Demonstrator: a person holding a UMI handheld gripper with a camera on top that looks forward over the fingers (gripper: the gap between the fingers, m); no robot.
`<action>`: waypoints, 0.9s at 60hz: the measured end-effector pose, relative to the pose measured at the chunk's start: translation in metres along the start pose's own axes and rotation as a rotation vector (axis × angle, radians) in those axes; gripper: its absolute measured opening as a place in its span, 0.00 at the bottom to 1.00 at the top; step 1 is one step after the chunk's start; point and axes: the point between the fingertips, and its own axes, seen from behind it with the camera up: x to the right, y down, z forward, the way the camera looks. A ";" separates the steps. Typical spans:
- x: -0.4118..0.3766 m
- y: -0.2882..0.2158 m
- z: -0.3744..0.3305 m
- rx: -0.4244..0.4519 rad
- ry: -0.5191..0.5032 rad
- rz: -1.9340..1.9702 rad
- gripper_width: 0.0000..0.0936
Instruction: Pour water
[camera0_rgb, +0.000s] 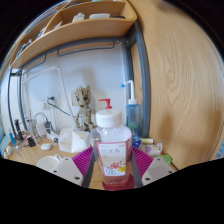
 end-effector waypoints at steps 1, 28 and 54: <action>0.000 0.003 0.000 -0.012 -0.002 0.006 0.68; -0.010 0.072 -0.101 -0.390 -0.034 -0.015 0.80; -0.019 0.016 -0.207 -0.442 -0.049 -0.058 0.81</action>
